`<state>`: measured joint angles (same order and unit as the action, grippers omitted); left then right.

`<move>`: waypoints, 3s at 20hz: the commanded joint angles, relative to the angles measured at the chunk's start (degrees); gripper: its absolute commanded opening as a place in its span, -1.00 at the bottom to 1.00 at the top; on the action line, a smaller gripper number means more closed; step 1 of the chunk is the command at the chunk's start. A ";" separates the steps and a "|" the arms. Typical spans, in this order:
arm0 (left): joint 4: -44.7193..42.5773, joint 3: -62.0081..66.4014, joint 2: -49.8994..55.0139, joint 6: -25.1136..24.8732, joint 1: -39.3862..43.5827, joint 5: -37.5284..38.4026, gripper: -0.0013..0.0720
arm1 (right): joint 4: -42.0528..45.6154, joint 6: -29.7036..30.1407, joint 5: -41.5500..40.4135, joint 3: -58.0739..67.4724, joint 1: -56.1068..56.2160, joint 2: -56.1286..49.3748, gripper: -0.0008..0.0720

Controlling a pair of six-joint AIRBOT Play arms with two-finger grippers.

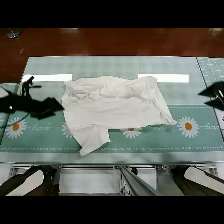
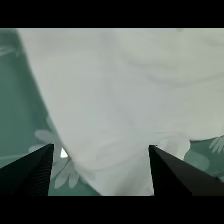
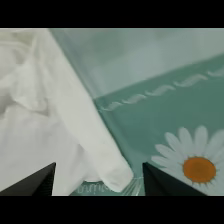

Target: Fold the shirts.

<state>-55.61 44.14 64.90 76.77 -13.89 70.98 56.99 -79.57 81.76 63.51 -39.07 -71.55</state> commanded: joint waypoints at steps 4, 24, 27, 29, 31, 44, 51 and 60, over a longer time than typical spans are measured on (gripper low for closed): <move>16.94 -22.01 -4.09 -5.03 -4.28 -8.24 0.94 | -9.64 1.60 -15.37 -29.97 -4.59 15.96 0.71; 25.27 -18.51 -3.93 -8.83 10.45 -20.85 -0.90 | -6.73 9.92 -6.91 -23.82 0.74 -1.92 0.71; 25.27 -18.51 -3.93 -8.83 10.45 -20.87 -0.90 | -7.63 10.08 -8.07 -23.82 0.74 -1.99 0.71; 25.27 -18.51 -3.93 -8.83 10.45 -20.87 -0.90 | -8.04 10.08 -8.70 -23.82 0.74 -2.05 0.71; 25.27 -18.51 -3.93 -8.81 10.45 -20.87 -0.90 | -7.91 10.08 -8.41 -23.82 1.29 -2.86 0.71; 25.24 -16.85 -4.09 -8.85 9.64 -19.61 -0.90 | -7.04 6.12 -9.86 -14.80 18.95 -7.08 -0.89; 32.35 14.32 -10.47 -10.80 3.26 -13.22 -0.90 | -13.20 2.62 -4.07 18.84 18.95 -1.05 -0.89; 15.87 62.69 -13.57 -5.07 2.84 -11.58 -0.90 | -13.20 0.20 -13.31 47.60 18.93 19.98 -0.89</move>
<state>-31.24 95.26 52.93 68.42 -10.90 58.50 41.25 -78.30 71.22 106.10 -20.18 -59.07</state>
